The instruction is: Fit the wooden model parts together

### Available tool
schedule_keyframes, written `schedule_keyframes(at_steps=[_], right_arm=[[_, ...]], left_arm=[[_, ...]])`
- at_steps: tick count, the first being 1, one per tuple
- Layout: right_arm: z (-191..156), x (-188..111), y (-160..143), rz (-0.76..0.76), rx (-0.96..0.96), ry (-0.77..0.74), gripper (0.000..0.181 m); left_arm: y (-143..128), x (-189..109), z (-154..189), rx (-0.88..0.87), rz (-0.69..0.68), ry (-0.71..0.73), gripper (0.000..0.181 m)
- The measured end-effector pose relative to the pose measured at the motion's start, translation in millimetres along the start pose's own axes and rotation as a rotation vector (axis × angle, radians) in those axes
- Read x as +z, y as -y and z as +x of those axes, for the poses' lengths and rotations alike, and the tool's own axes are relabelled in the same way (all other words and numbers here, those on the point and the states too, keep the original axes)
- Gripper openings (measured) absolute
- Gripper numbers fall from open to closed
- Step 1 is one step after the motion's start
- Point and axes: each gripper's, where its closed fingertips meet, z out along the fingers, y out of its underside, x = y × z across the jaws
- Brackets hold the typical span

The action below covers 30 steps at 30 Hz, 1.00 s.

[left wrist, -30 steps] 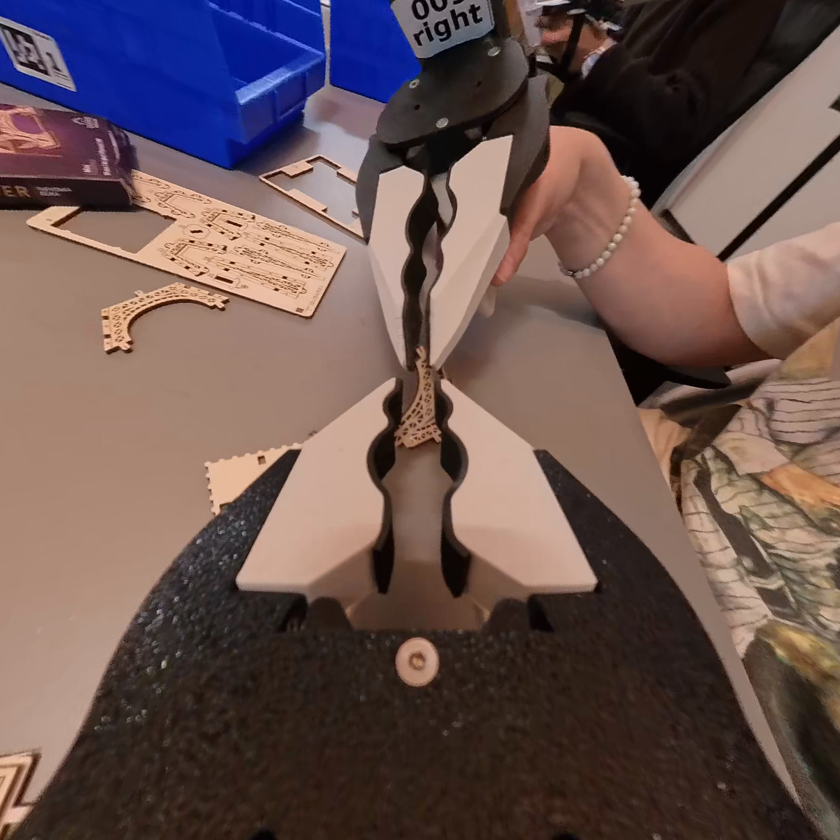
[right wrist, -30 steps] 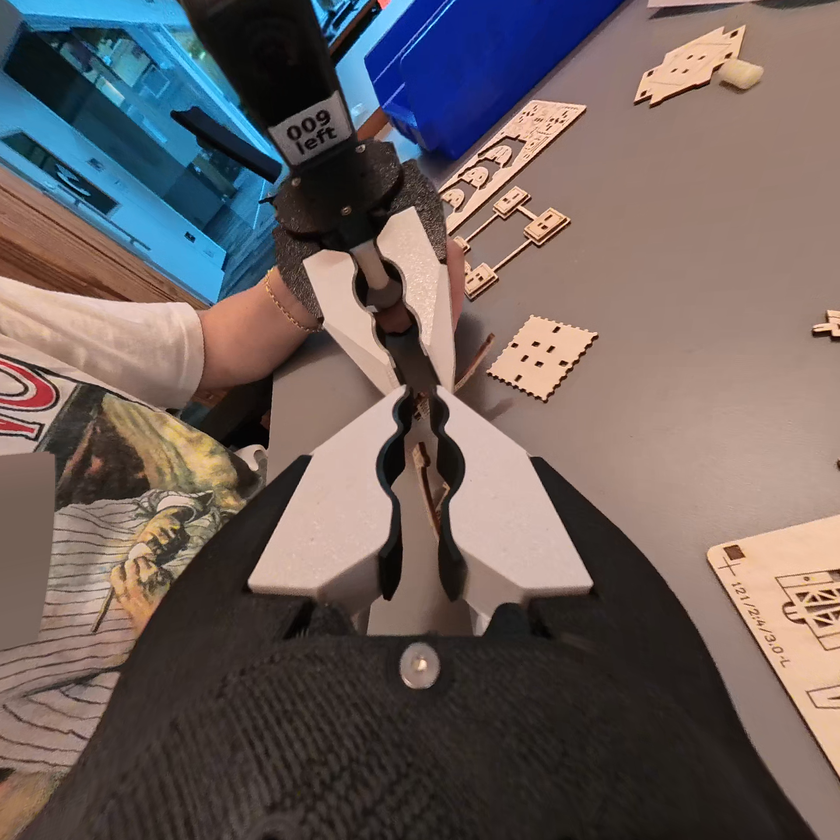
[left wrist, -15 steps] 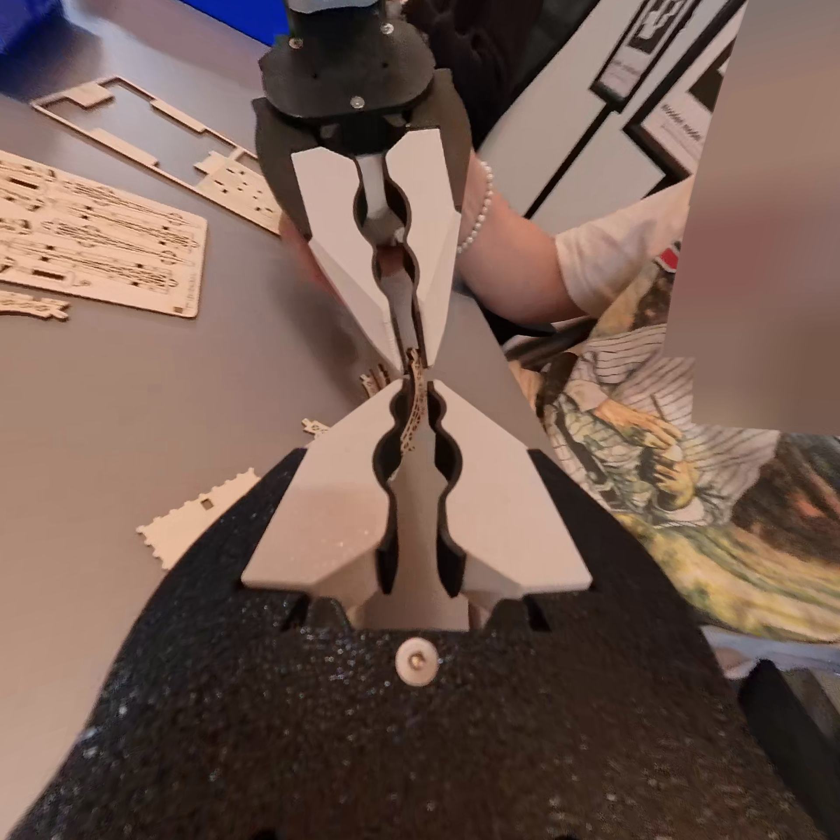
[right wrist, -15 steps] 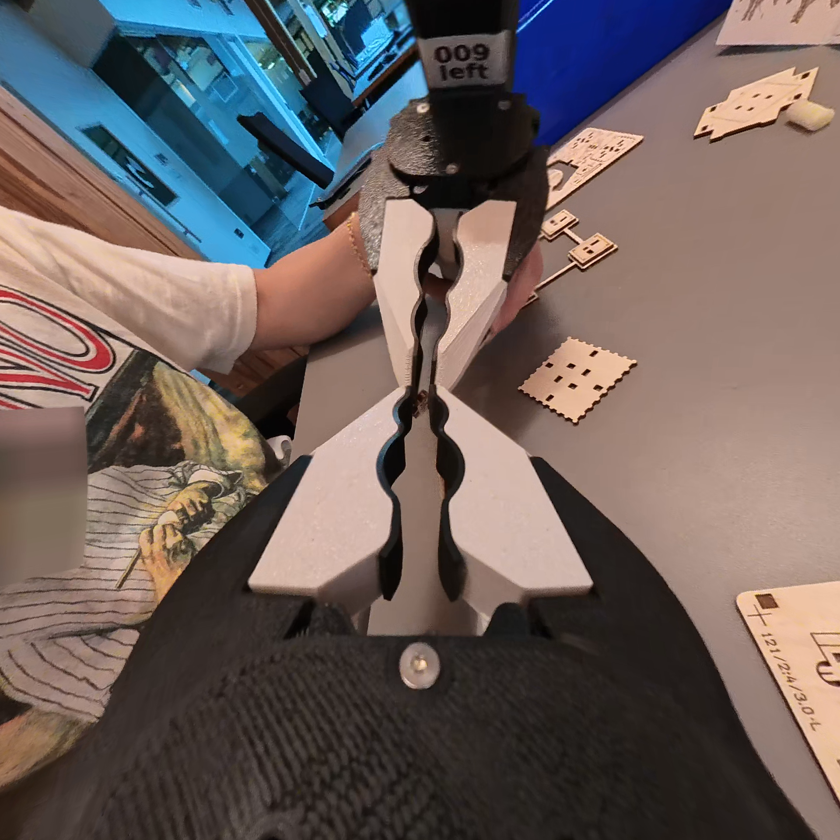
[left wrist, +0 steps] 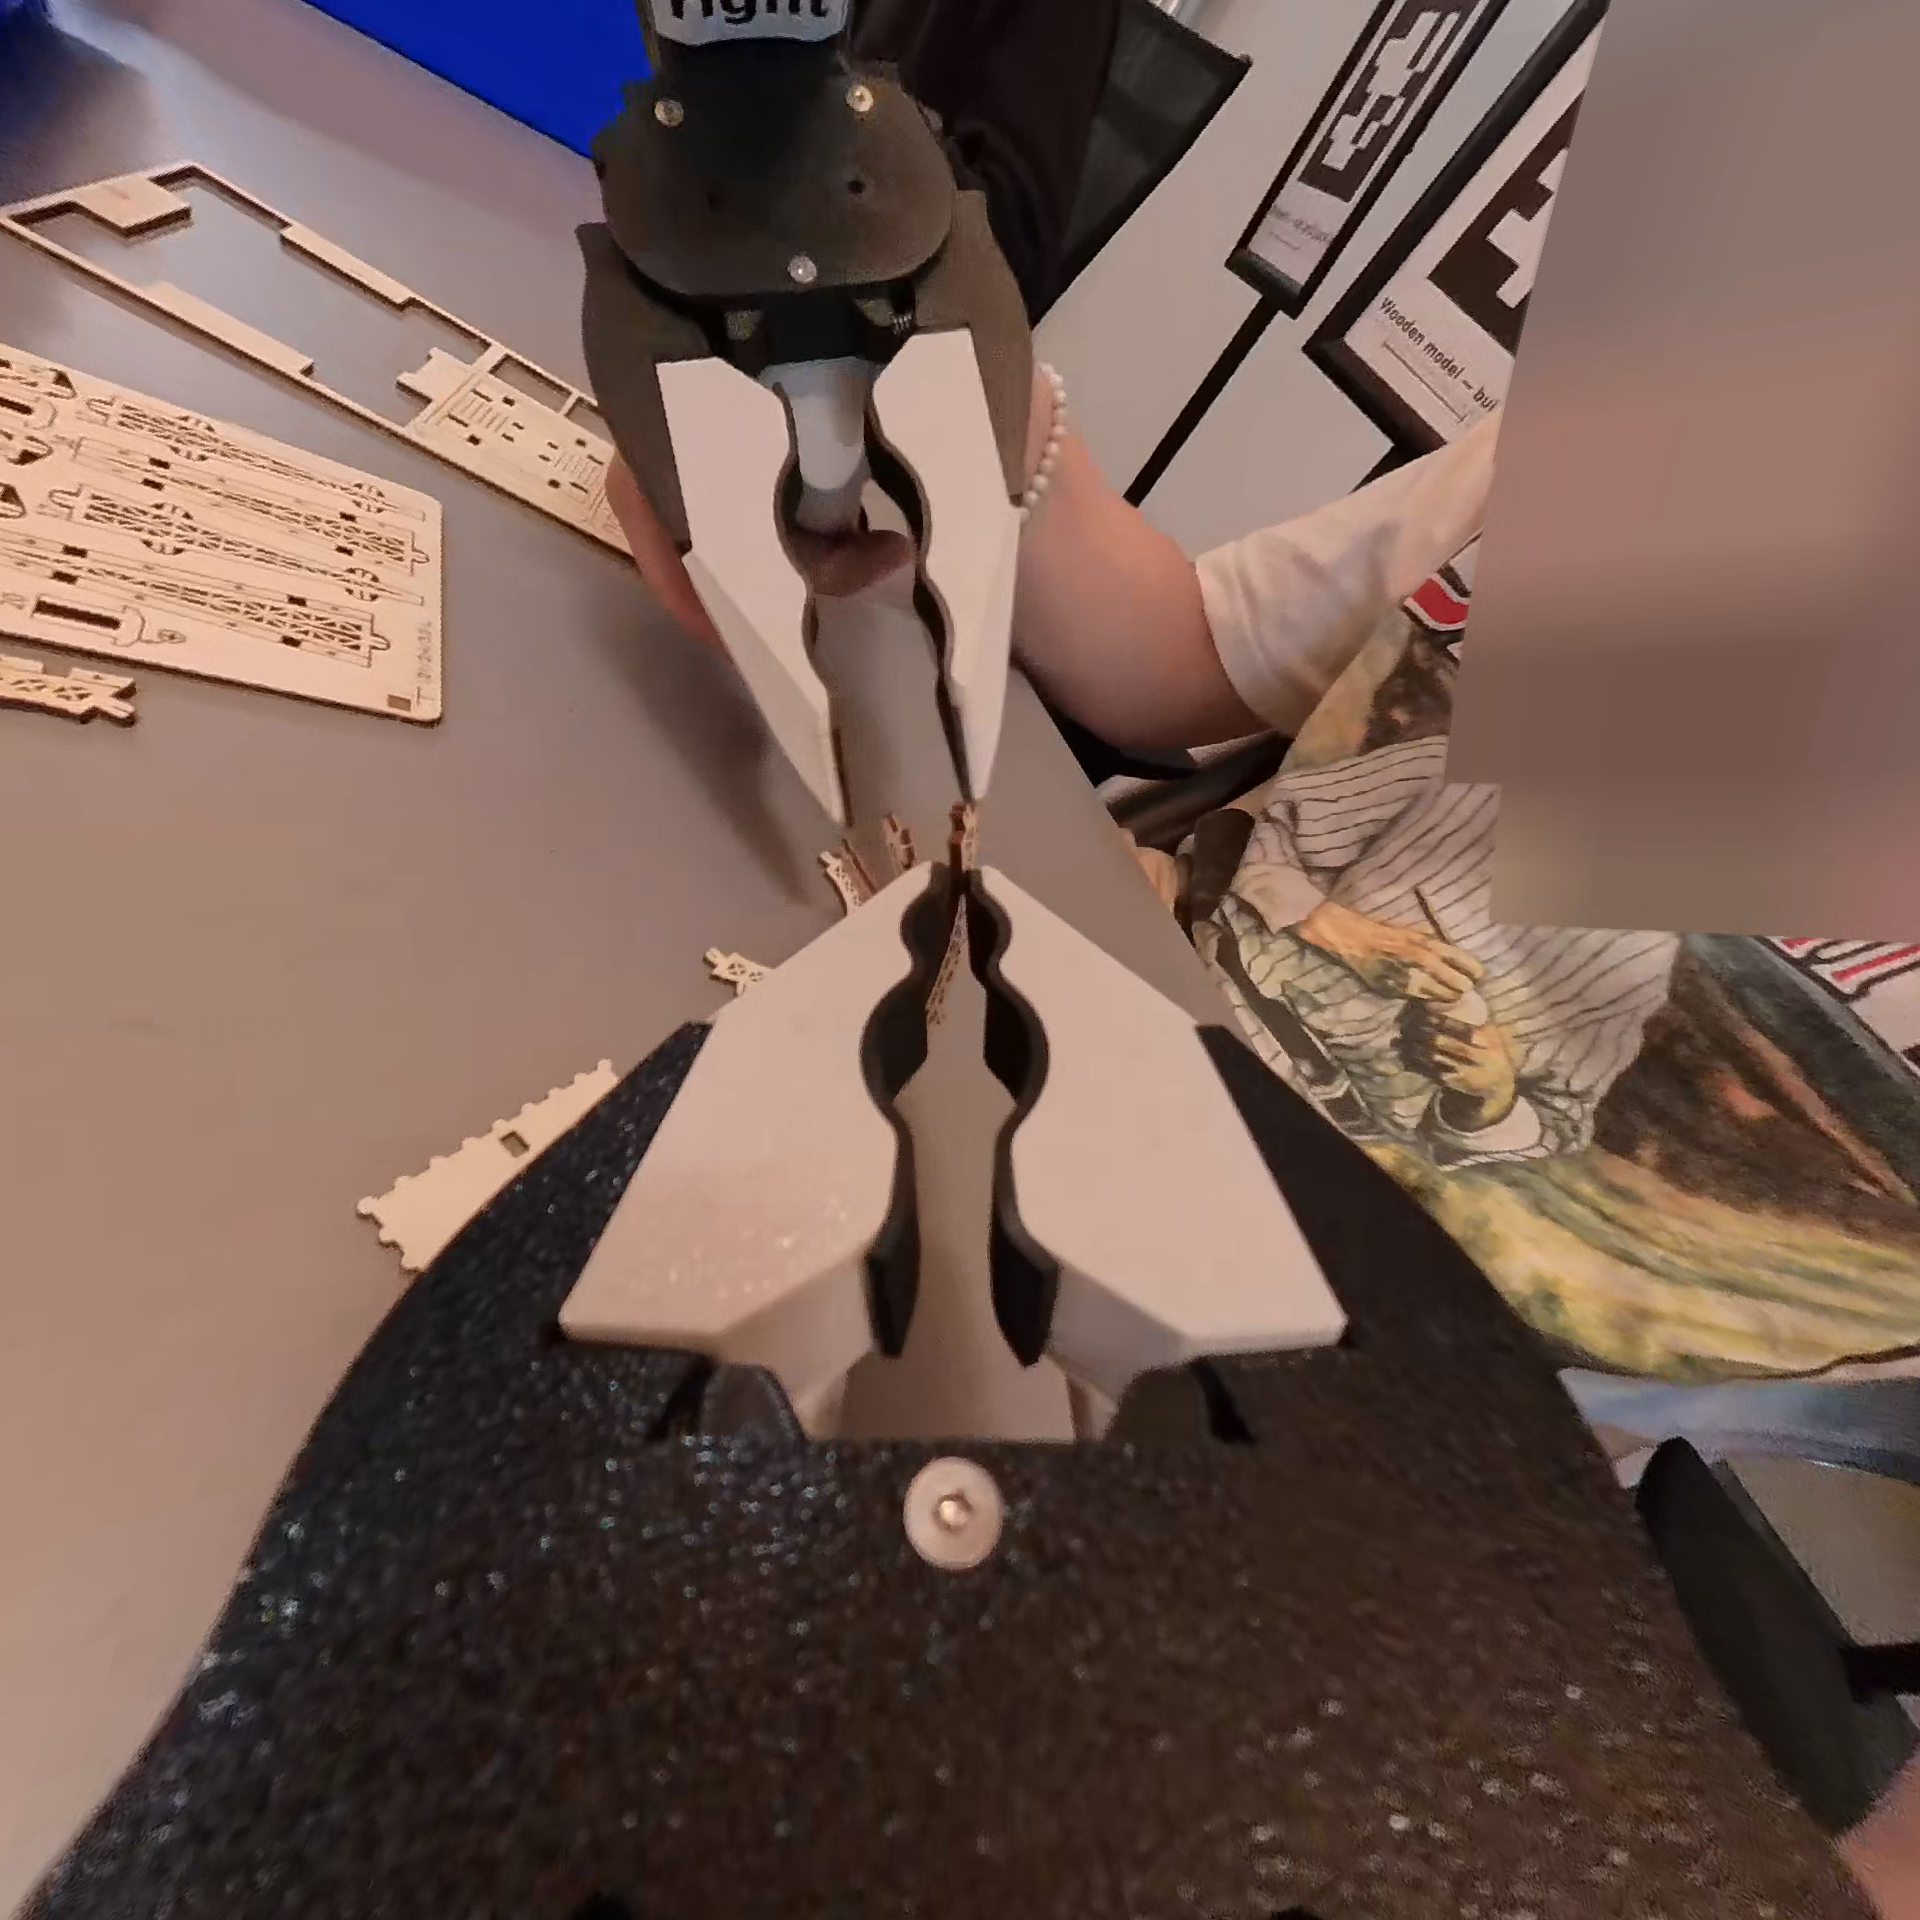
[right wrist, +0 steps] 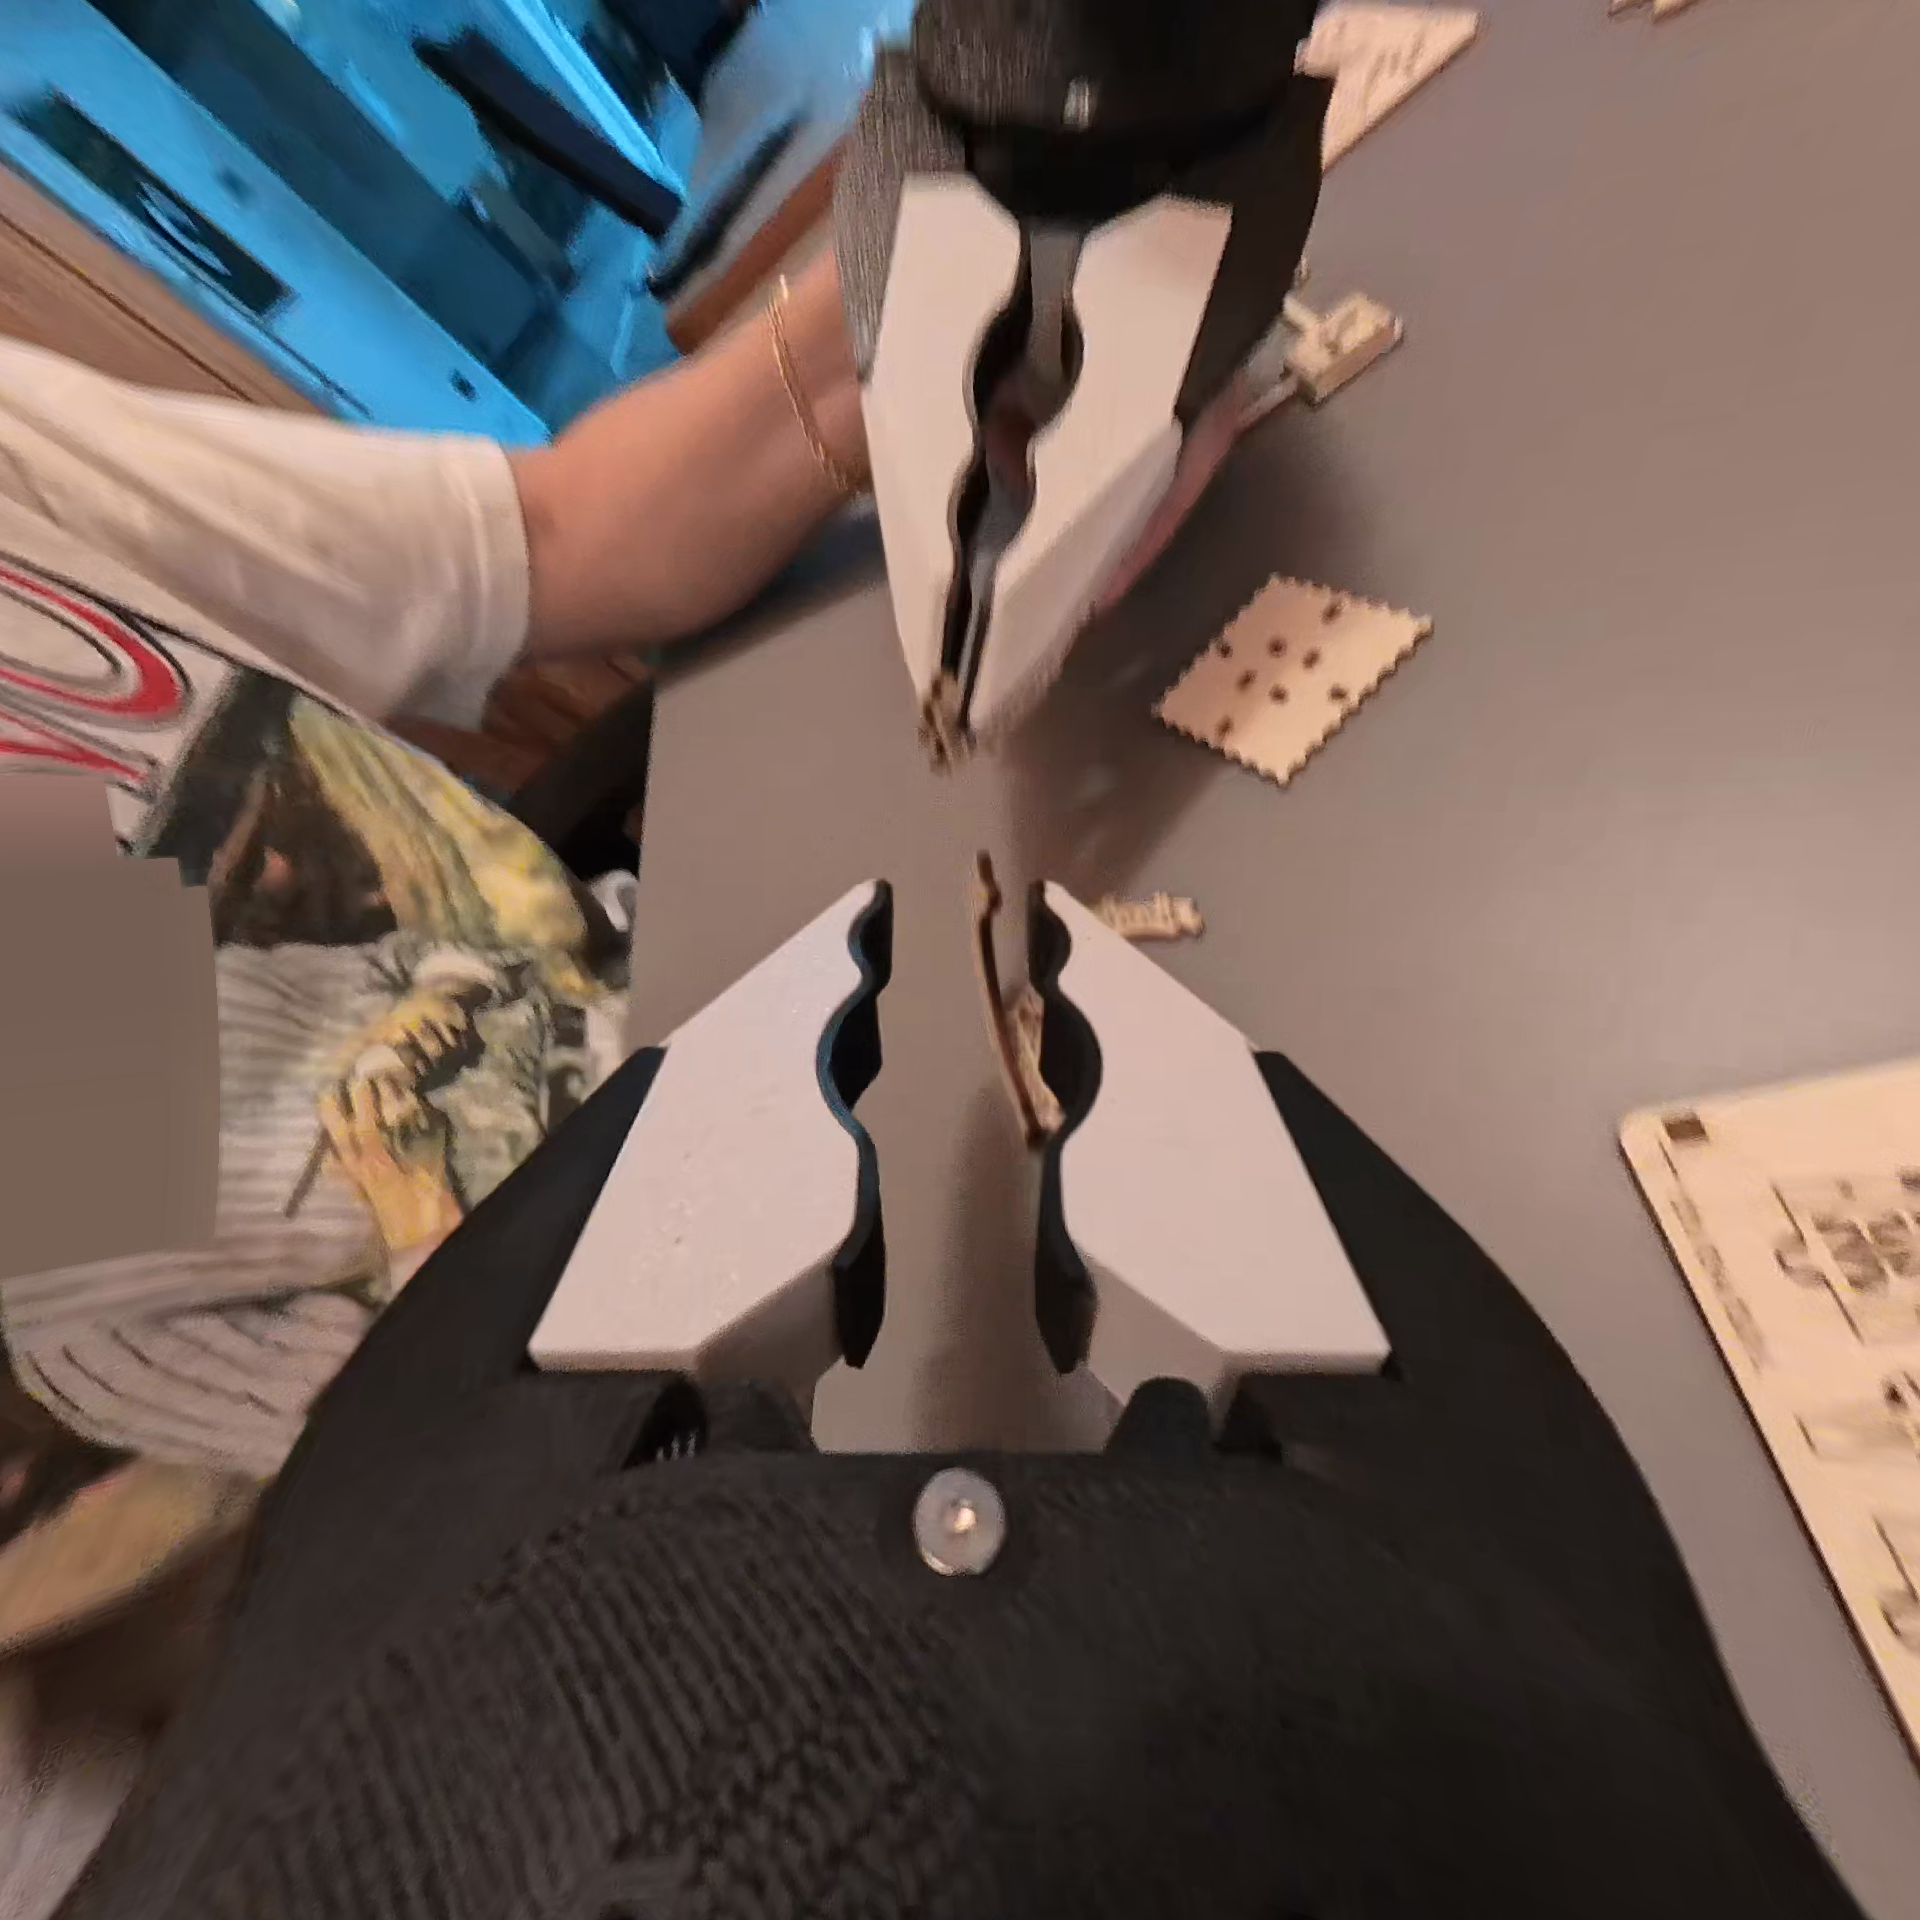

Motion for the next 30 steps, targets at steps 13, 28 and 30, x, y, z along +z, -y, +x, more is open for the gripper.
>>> schedule_keyframes(at_steps=[13, 28, 30], right_arm=[[6, 13, -12, -0.037, -0.189, -0.002, 0.007], [0, 21, -12, -0.06, -0.175, 0.061, 0.0], [-7, 19, -7, -0.033, -0.174, 0.123, 0.001]], left_arm=[[-15, 13, -5, -0.173, -0.146, -0.118, 0.0], [-11, 11, 2, -0.162, -0.12, -0.164, 0.0], [-8, 8, 7, -0.146, -0.102, -0.196, 0.0]])
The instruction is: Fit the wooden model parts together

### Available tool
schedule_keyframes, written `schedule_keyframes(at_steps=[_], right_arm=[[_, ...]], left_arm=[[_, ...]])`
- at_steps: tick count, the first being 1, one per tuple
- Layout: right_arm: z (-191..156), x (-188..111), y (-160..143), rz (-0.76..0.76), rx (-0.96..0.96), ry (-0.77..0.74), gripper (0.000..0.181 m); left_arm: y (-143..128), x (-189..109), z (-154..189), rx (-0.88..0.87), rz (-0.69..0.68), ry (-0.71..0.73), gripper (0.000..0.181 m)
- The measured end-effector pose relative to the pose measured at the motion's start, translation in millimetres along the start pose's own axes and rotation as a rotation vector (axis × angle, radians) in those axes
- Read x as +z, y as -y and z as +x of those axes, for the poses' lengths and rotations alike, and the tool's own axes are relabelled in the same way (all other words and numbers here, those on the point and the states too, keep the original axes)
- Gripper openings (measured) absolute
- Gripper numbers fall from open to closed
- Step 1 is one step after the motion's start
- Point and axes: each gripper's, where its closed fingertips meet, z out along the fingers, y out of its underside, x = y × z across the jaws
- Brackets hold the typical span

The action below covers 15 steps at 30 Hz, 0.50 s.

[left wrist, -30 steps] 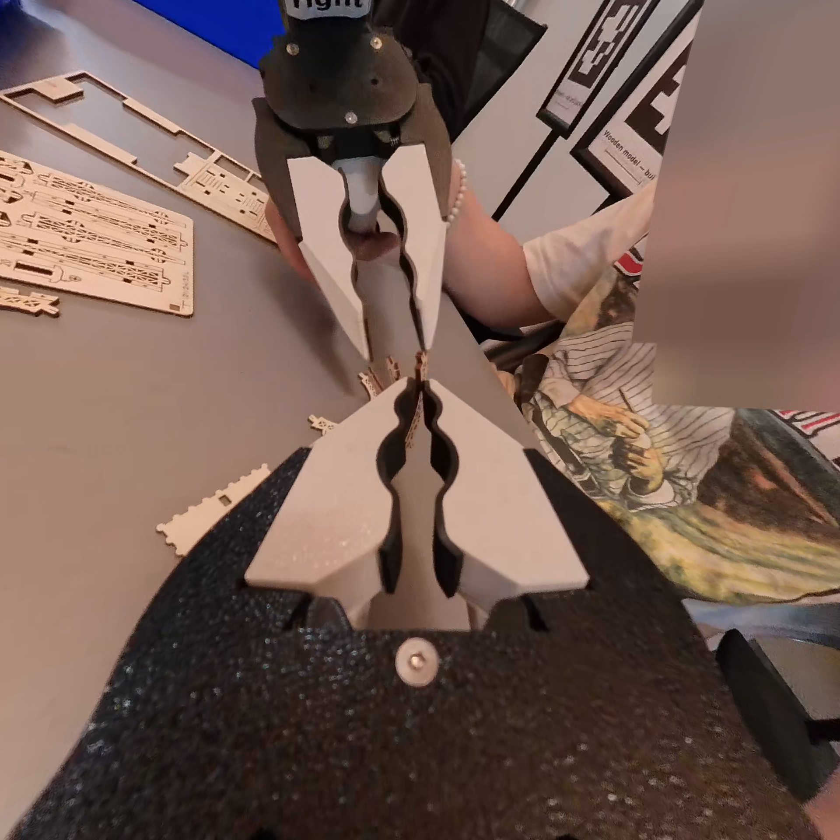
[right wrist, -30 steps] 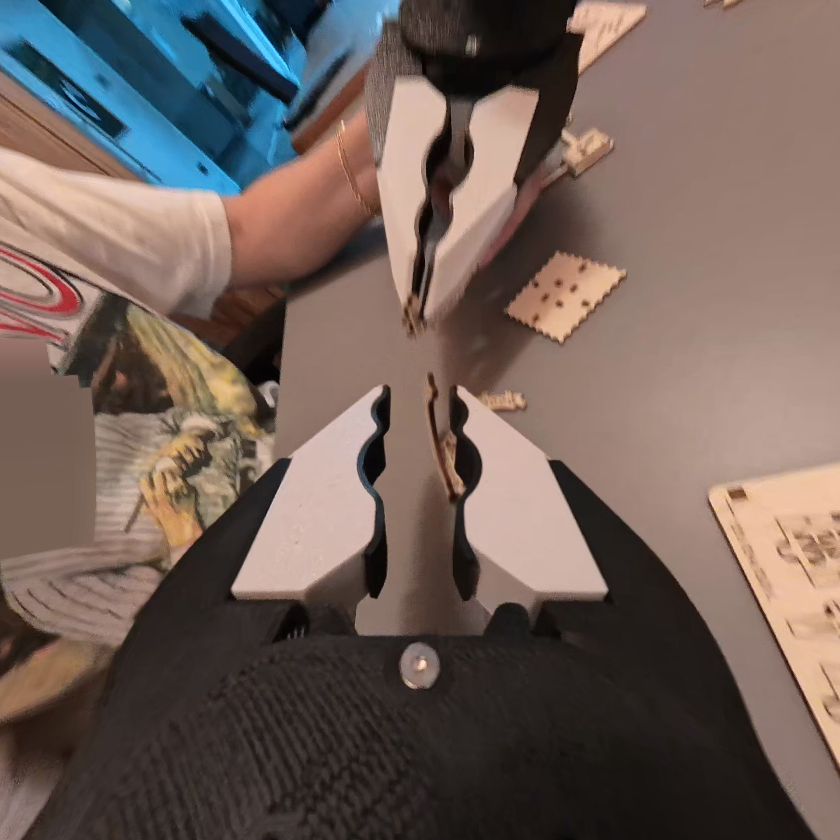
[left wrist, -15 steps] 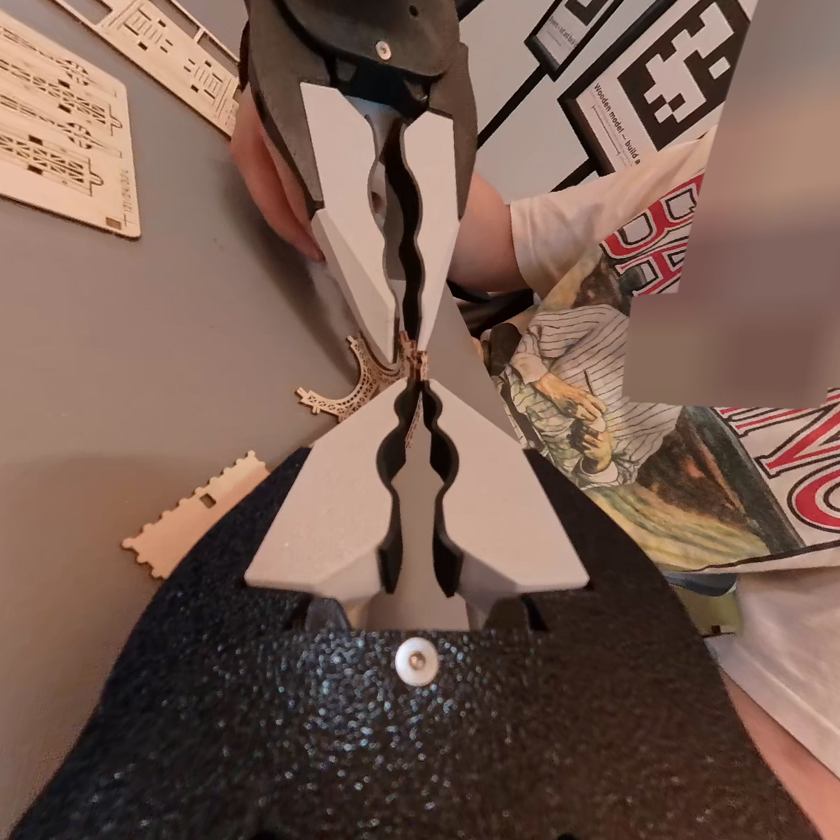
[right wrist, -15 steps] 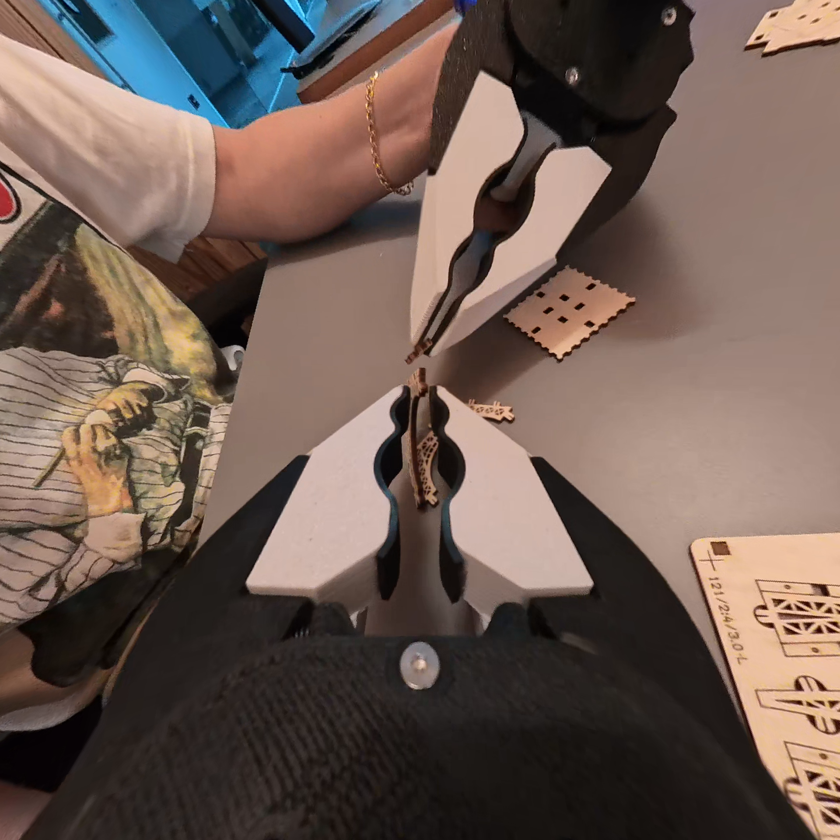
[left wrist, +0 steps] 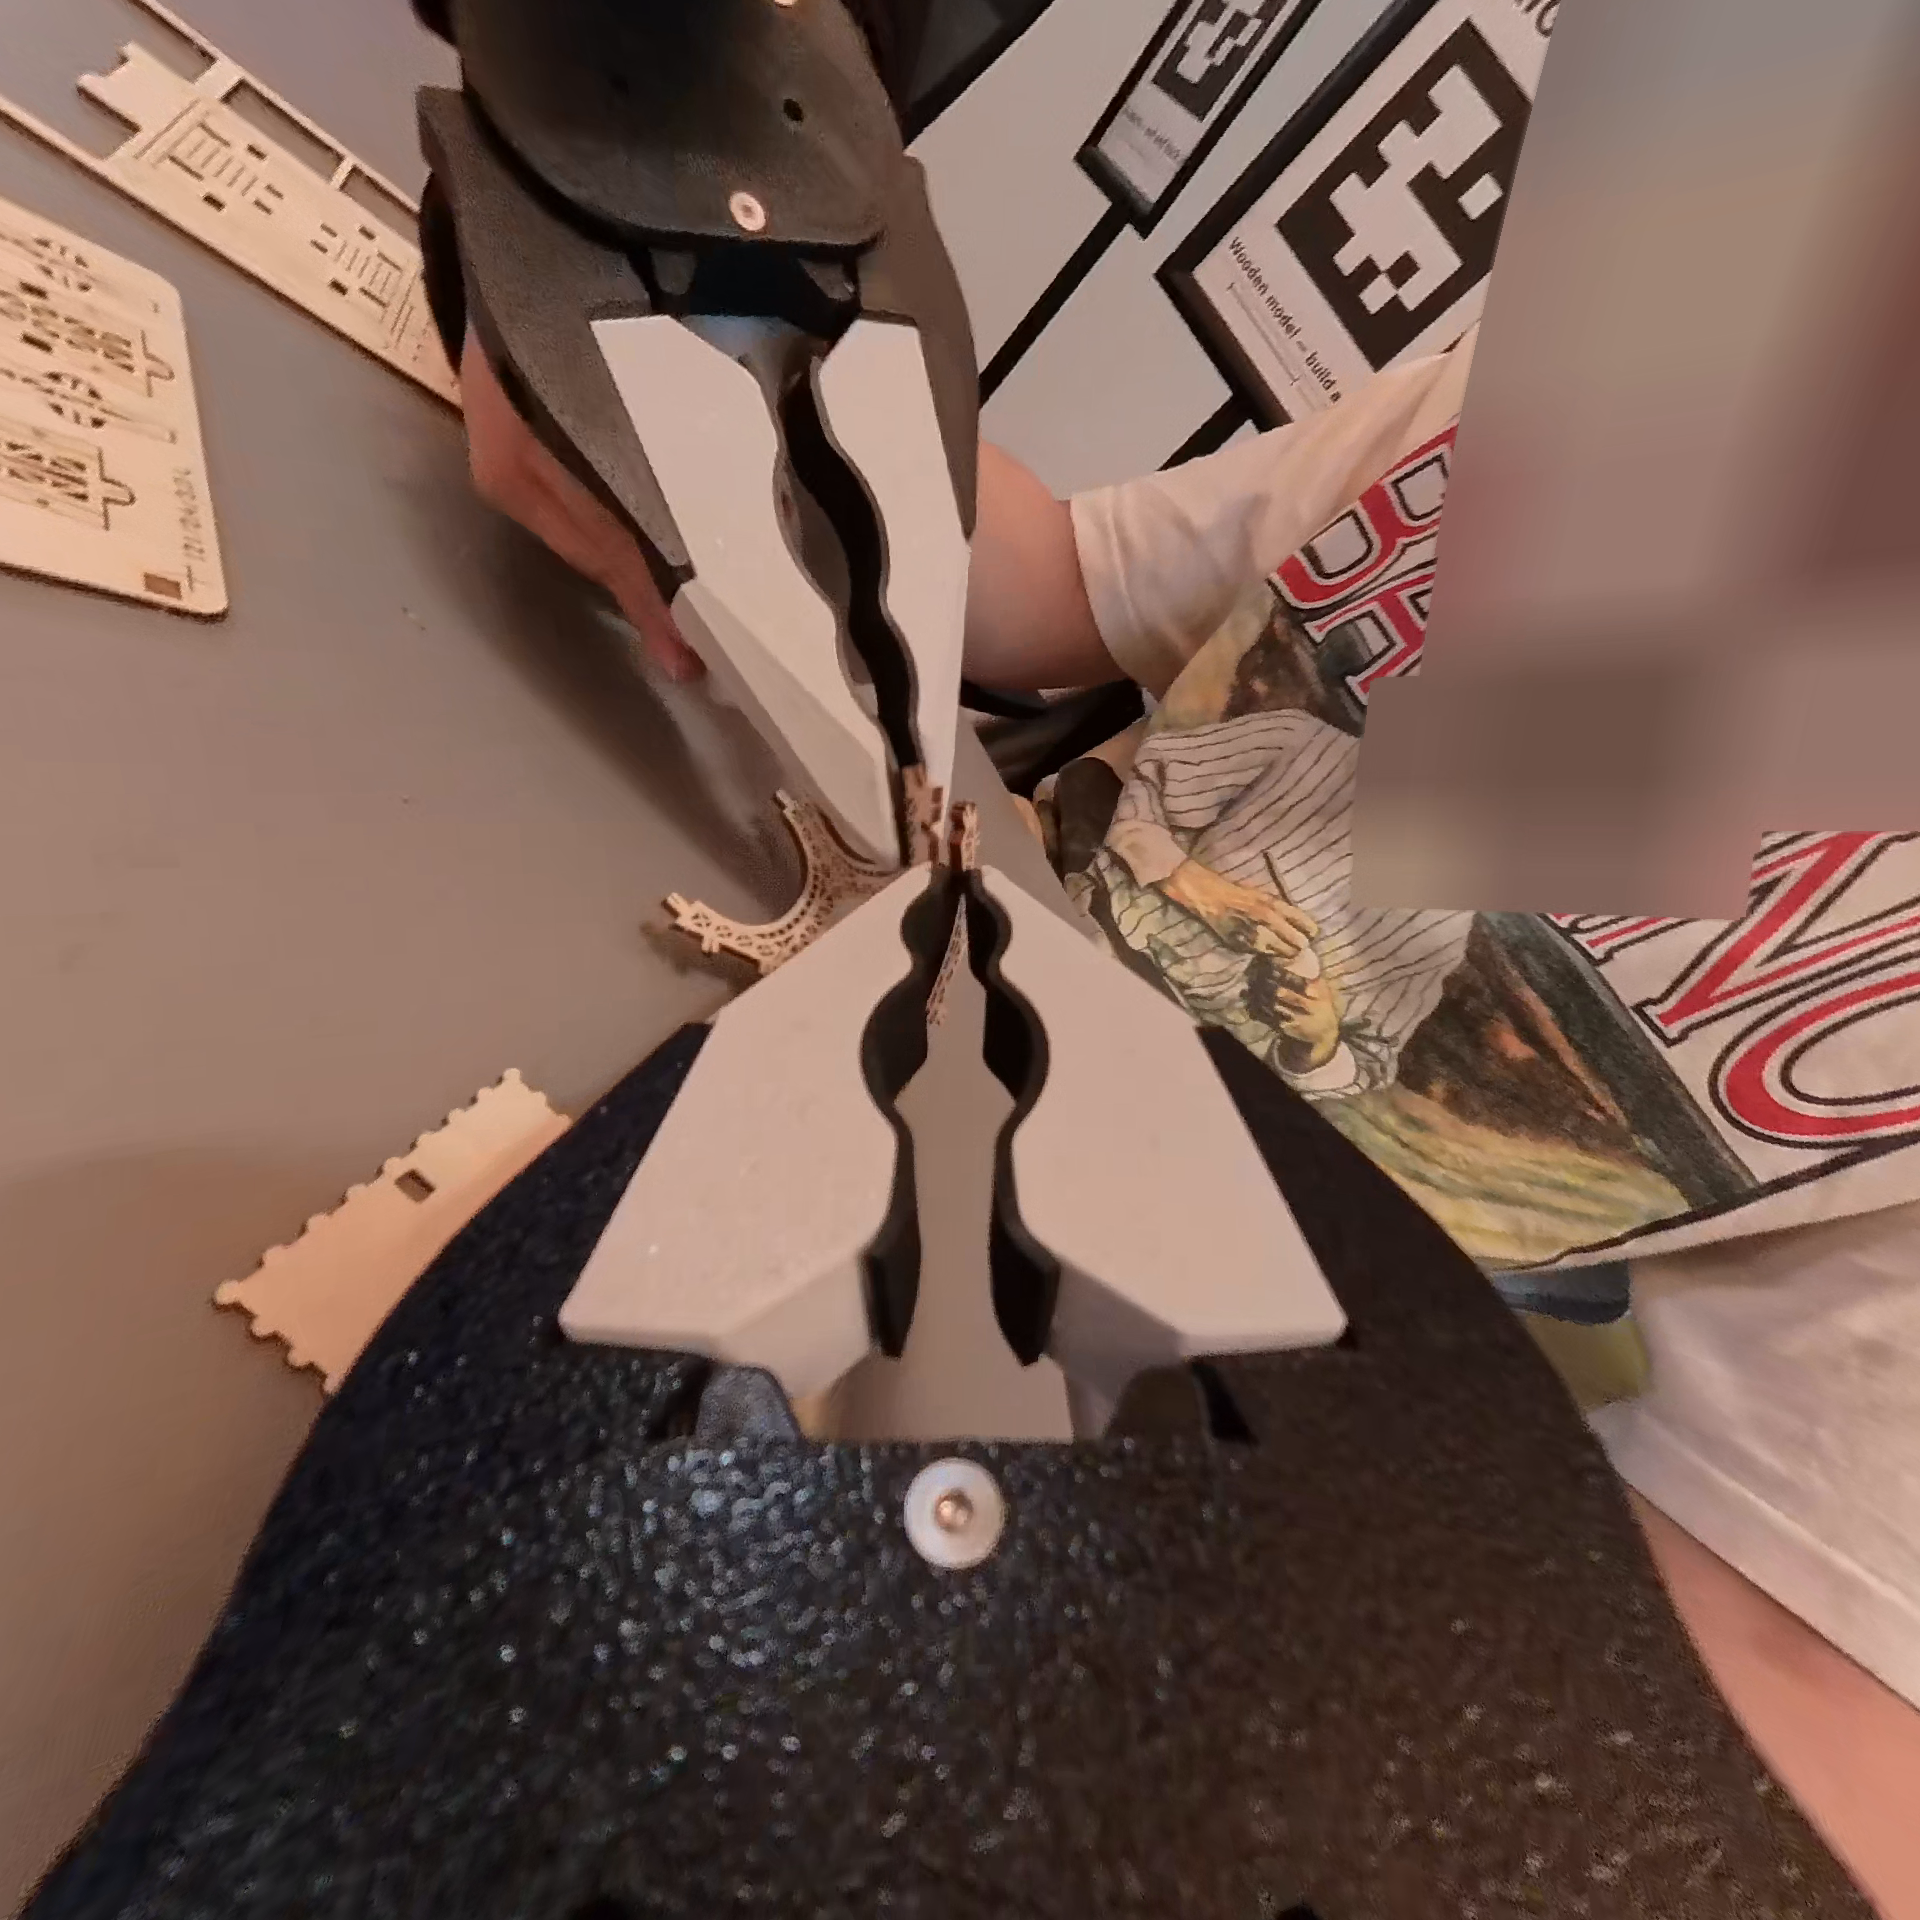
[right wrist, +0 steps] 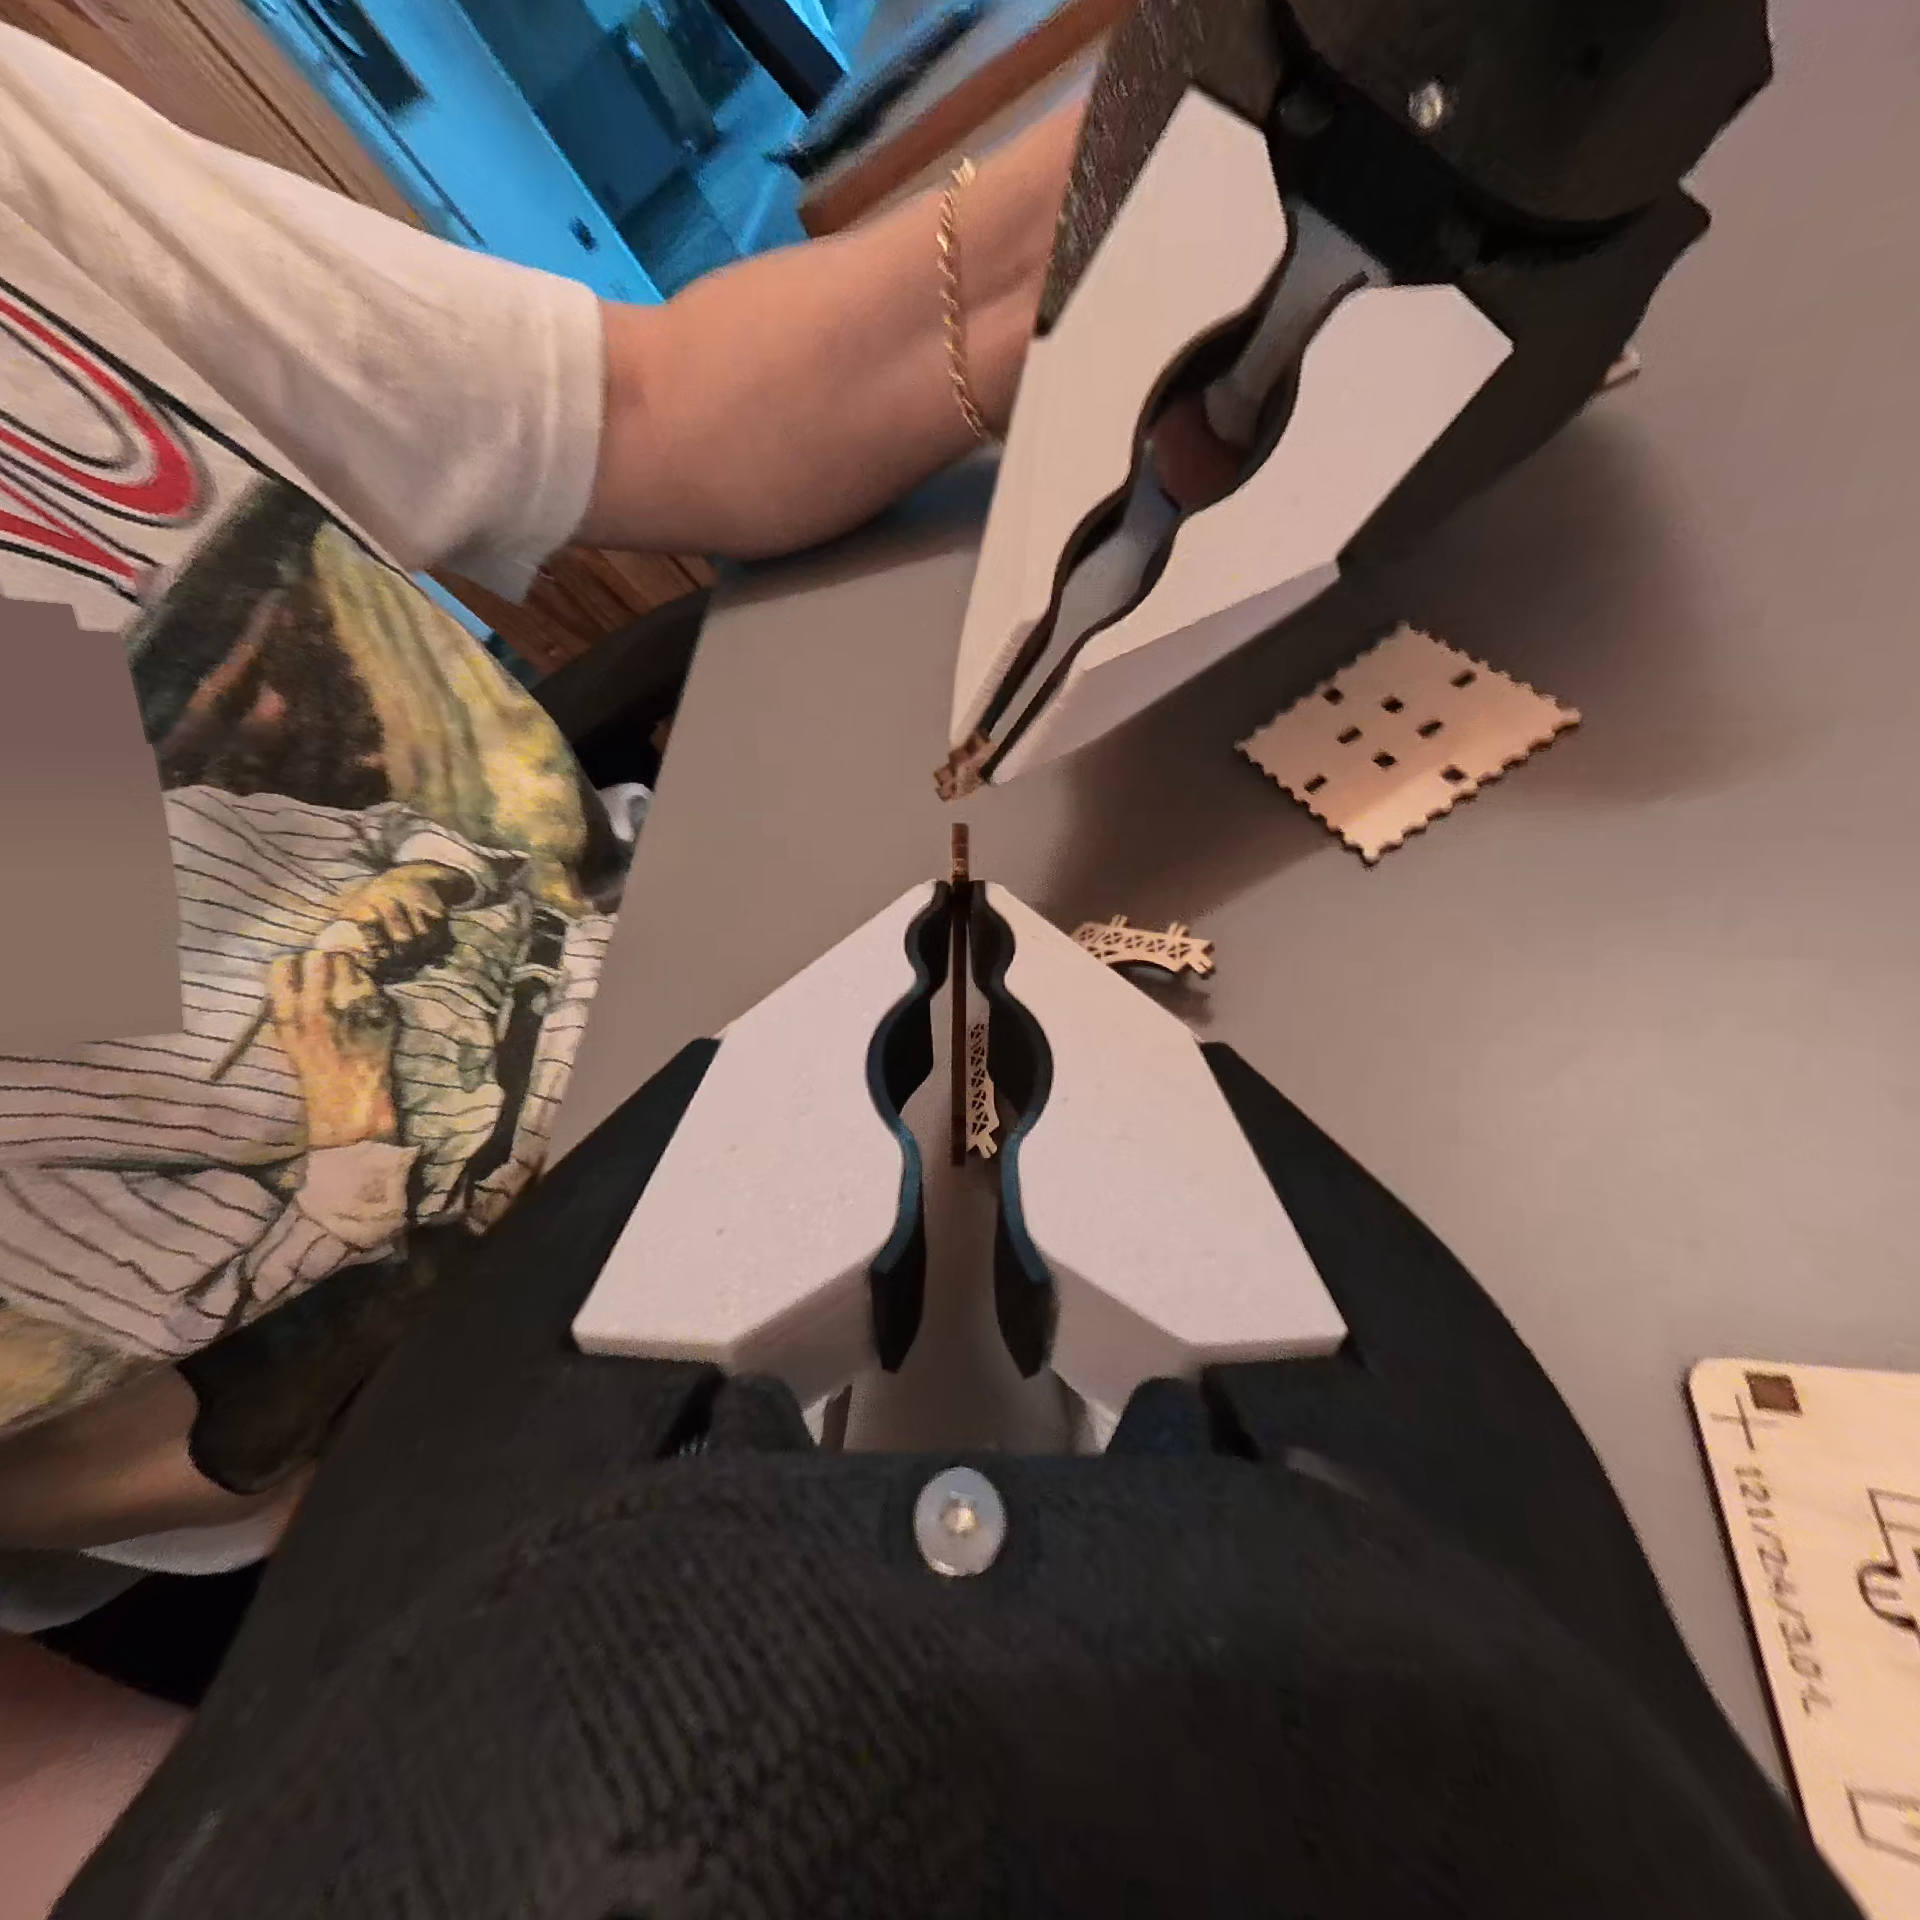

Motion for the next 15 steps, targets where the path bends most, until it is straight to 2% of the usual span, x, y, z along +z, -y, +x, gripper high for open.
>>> schedule_keyframes(at_steps=[4, 10, 15], right_arm=[[-14, -9, 26, 0.174, -0.003, 0.133, 0.0], [-23, -6, 26, 0.169, -0.078, 0.15, 0.0], [-25, -4, 25, 0.159, -0.08, 0.16, 0.0]], left_arm=[[8, -1, 10, 0.029, 0.049, -0.064, 0.0], [15, -1, 21, 0.024, 0.098, -0.143, 0.0], [11, 5, 20, -0.002, 0.059, -0.145, 0.0]])
